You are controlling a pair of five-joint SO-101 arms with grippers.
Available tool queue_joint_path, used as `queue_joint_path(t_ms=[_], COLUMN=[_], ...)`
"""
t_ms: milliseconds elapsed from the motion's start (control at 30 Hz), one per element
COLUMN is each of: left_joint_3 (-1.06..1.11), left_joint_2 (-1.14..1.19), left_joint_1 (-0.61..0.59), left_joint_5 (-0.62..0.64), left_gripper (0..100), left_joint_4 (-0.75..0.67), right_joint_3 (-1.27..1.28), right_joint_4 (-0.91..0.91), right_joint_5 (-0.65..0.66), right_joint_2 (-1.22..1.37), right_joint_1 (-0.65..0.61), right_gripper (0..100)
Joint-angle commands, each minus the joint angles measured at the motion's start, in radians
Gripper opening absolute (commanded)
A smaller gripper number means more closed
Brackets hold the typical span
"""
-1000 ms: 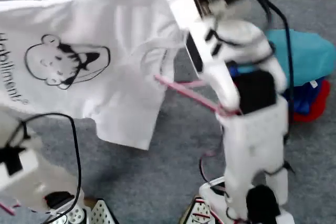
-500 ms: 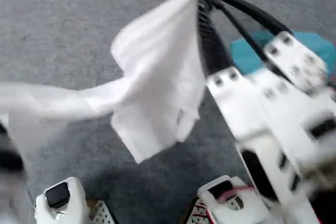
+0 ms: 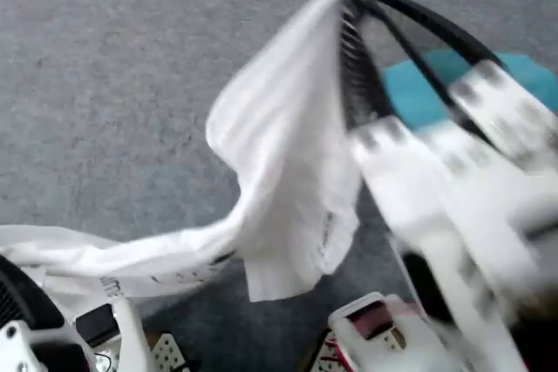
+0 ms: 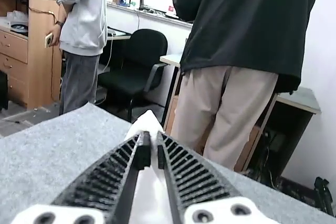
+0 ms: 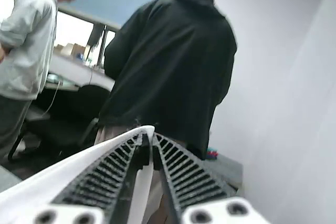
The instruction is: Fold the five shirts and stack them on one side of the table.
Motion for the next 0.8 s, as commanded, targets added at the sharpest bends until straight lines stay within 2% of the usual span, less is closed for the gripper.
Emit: queue_joint_path(t_ms=[0, 100, 233, 367, 467, 567, 667, 767], left_joint_3=[0.164, 0.399, 0.750, 1.071, 1.169, 1.148, 1.048, 0.934], left_joint_2=[0.007, 0.007, 0.010, 0.077, 0.170, 0.308, 0.467, 0.611], left_joint_1=[0.011, 0.011, 0.011, 0.008, -0.049, -0.052, -0.052, -0.055], left_joint_5=[0.054, 0.087, 0.103, 0.133, 0.210, 0.233, 0.236, 0.262], left_gripper=[2, 2, 2, 2, 2, 2, 2, 2], left_joint_4=[-0.064, -0.267, -0.644, -1.068, -1.304, -1.409, -1.412, -1.412], right_joint_3=[0.130, 0.239, 0.323, 0.283, 0.182, 0.035, -0.147, -0.344], right_joint_4=[-0.167, -0.348, -0.578, -0.652, -0.657, -0.647, -0.612, -0.468], right_joint_5=[0.008, 0.009, 0.006, -0.002, -0.005, -0.064, -0.098, -0.100], right_joint_2=[0.090, 0.188, 0.366, 0.575, 0.728, 0.875, 1.013, 1.129], right_joint_1=[-0.005, 0.010, 0.035, 0.067, 0.087, 0.108, 0.114, 0.110], right_gripper=[0.1, 0.1, 0.1, 0.1, 0.1, 0.1, 0.1, 0.1])
